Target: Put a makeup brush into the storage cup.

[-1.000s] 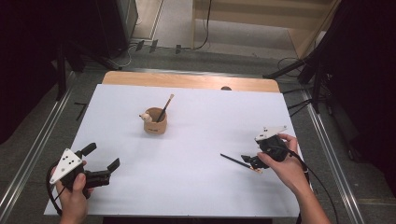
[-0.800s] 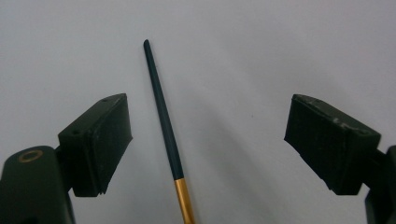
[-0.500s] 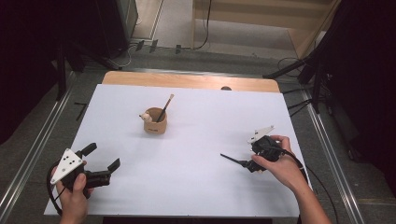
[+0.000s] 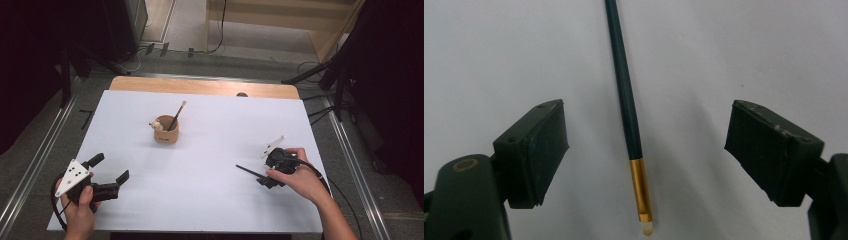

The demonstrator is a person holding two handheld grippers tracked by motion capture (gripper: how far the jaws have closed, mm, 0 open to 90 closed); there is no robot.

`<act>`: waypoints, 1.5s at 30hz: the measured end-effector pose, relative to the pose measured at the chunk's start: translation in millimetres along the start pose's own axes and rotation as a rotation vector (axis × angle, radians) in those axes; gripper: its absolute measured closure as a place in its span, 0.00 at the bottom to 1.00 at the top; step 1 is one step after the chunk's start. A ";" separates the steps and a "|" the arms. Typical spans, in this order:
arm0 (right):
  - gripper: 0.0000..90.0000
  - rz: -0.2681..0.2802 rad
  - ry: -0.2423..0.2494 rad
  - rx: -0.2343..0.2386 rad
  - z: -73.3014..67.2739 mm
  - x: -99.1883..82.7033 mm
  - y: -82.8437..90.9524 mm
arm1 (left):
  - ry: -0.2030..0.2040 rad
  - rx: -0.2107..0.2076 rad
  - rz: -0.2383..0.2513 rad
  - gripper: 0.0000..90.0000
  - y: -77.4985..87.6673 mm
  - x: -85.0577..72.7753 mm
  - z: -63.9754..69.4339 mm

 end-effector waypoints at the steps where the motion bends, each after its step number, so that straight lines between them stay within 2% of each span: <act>1: 0.20 -0.010 -0.003 0.001 -0.6 0.0 -1.0 | 0.000 0.000 0.000 0.00 0.0 0.0 0.0; 11: 0.24 -0.081 0.023 0.003 -1.5 2.3 -4.8 | -0.001 -0.001 -0.003 0.00 0.2 0.0 -0.3; 12: 0.26 -0.101 0.038 0.005 -2.0 2.9 -6.1 | 0.001 0.000 -0.002 0.00 0.2 0.1 -0.2; 14: 0.29 -0.111 0.039 0.000 -2.5 3.2 -6.4 | 0.001 0.000 -0.004 0.00 0.5 0.1 -0.2; 15: 0.34 -0.128 0.041 -0.008 -2.1 3.7 -7.5 | 0.006 0.000 -0.002 0.00 0.6 0.2 -0.1; 22: 0.40 -0.173 0.052 0.015 -2.6 4.3 -10.3 | 0.003 -0.004 -0.004 0.00 0.8 0.8 0.7; 26: 0.47 -0.182 0.032 0.004 -1.7 5.9 -9.6 | 0.003 -0.005 -0.003 0.00 0.7 0.9 0.7; 29: 0.54 -0.187 0.052 -0.029 -1.8 7.3 -9.9 | 0.003 -0.005 -0.003 0.00 0.6 0.8 0.8; 31: 0.57 -0.198 0.068 -0.028 -2.8 8.2 -10.0 | 0.002 -0.005 -0.002 0.00 0.6 0.8 0.9; 32: 0.64 -0.217 0.091 -0.028 -5.1 10.0 -9.8 | -0.001 -0.005 -0.003 0.00 0.7 0.8 0.9; 34: 0.67 -0.230 0.104 -0.031 -7.0 11.2 -9.7 | 0.001 -0.007 0.003 0.00 0.2 0.6 1.3; 36: 0.75 -0.254 0.125 -0.033 -10.5 14.5 -10.5 | 0.000 -0.008 0.002 0.00 -0.2 0.5 1.7; 37: 0.94 -0.292 0.150 -0.025 -13.4 18.3 -10.8 | 0.000 -0.008 0.002 0.00 -0.3 0.5 1.9; 38: 0.94 -0.292 0.150 -0.025 -13.4 18.3 -10.8 | 0.001 -0.007 0.000 0.00 -0.2 0.7 2.1; 39: 0.94 -0.326 0.137 -0.017 -15.2 21.9 -11.7 | 0.001 -0.007 0.000 0.00 -0.1 0.9 2.5; 40: 0.95 -0.335 0.156 -0.018 -14.7 23.3 -12.1 | 0.000 -0.006 0.001 0.00 -0.1 1.1 2.7; 45: 0.95 -0.342 0.164 -0.004 -12.5 24.2 -12.0 | -0.008 -0.013 -0.008 0.00 -1.6 2.5 4.4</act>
Point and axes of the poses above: each handheld gripper's, and its own axes: y roughly backward along the jaws, x roughly out of its top, z roughly to its right, the point moved 2 cm from there along -y, roughly forward along the jaws, and after that the axes turned 7 degrees about -y, right-handed, at the moved point
